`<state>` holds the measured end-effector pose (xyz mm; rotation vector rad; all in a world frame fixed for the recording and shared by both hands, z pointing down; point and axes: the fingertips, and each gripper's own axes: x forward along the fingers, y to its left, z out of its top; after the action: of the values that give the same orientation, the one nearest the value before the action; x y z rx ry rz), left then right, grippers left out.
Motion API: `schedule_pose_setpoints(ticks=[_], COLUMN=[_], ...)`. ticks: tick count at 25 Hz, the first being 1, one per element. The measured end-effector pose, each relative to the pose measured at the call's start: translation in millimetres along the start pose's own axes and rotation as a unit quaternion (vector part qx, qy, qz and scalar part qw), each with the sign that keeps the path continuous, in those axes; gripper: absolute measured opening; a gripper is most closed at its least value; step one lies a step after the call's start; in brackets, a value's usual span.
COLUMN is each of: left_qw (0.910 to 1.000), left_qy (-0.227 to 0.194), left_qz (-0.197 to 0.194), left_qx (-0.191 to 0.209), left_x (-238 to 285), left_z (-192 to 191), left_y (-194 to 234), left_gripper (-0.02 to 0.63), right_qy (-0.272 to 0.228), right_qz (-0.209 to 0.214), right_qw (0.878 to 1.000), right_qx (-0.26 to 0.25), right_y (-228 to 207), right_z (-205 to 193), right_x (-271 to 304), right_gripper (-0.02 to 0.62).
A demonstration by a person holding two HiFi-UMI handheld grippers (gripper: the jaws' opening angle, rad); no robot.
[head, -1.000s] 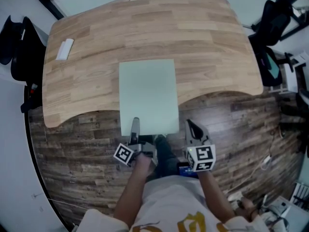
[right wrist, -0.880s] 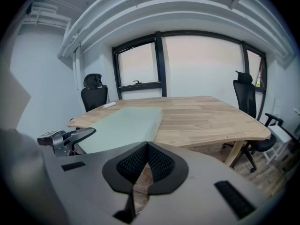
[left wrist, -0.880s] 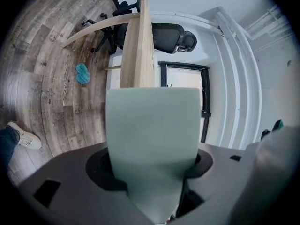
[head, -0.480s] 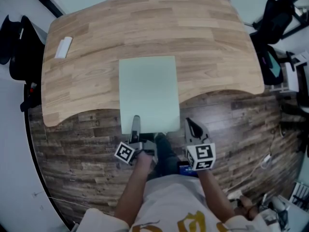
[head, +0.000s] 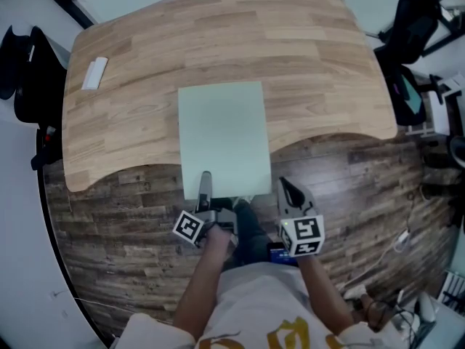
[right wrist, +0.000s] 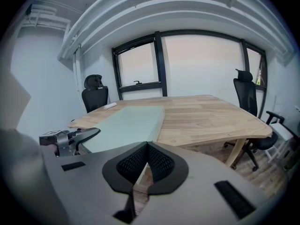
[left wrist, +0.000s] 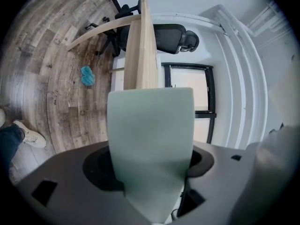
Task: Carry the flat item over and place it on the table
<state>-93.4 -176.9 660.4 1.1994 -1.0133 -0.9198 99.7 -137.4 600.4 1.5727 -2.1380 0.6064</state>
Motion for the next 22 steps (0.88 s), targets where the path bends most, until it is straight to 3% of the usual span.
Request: schedule_pose_setpoints(ticks=[13, 22], left_qw=[0.9988, 0.9936], left_qy=[0.001, 0.002], left_qz=[0.043, 0.098], left_qx=[0.022, 0.057], left_x=[1.4, -4.4], left_z=[1.5, 5.8], left_y=[2.2, 14.6], left_gripper=[0.337, 0.365], right_qy=[-0.003, -0.013], right_qz=[-0.004, 0.001], right_qw=[1.0, 1.0], right_qx=[-0.006, -0.004], right_y=[-2.8, 0.3], right_z=[-2.0, 6.7], right_x=[2.0, -2.7], right_gripper=[-0.002, -0.002])
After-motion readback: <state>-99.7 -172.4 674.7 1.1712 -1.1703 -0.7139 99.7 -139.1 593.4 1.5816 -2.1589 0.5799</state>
